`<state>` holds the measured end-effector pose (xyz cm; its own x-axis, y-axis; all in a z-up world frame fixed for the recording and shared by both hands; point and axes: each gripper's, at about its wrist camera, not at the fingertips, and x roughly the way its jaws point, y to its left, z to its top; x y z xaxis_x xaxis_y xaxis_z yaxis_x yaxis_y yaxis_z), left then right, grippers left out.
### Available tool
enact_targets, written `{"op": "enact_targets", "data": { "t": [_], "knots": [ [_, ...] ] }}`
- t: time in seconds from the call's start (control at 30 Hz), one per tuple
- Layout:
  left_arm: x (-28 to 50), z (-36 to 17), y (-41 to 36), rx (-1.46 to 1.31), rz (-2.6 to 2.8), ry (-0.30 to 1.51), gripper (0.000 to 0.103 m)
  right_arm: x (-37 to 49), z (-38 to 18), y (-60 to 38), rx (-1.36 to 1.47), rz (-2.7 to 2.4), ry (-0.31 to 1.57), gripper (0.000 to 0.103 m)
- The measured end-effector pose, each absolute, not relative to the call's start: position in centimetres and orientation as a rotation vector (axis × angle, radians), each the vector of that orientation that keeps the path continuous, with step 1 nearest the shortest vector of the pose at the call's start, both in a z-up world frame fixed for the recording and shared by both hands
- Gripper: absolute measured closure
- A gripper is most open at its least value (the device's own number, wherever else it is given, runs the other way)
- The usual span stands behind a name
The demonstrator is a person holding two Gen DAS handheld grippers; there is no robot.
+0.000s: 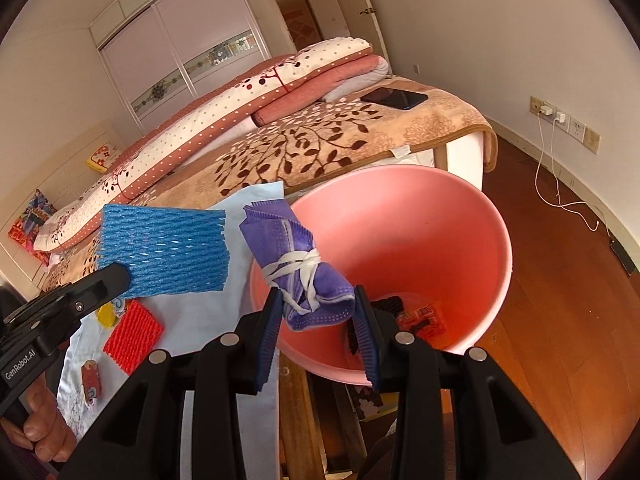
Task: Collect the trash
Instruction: 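Carry the blue mesh sleeve and purple cloth over the pink bucket and open both tools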
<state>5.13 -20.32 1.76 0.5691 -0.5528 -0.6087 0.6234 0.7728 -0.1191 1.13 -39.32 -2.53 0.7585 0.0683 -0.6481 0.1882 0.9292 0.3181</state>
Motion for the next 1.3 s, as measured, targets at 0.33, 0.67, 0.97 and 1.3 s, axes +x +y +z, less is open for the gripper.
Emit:
{"op": "enact_targets", "data": {
  "t": [0.33,0.67,0.97,1.3],
  "knots": [
    [5.6,0.1,-23.2,0.149,-0.704,0.714,0.094,0.9,-3.8,-41.1,0.405,-0.134,0.733,0.068],
    [6.1,-0.6,-24.9,0.166,-0.713,0.744,0.094,0.9,-4.4,-42.0,0.432,-0.163,0.736,0.067],
    [6.9,-1.1,-25.3,0.122,-0.725,0.793,0.062,0.7,-4.5,-42.4,0.436,-0.176,0.735,0.066],
    [6.8,-0.8,-24.6,0.090,-0.717,0.797,0.062,0.5,-4.3,-41.9,0.422,-0.201,0.712,0.052]
  ]
}}
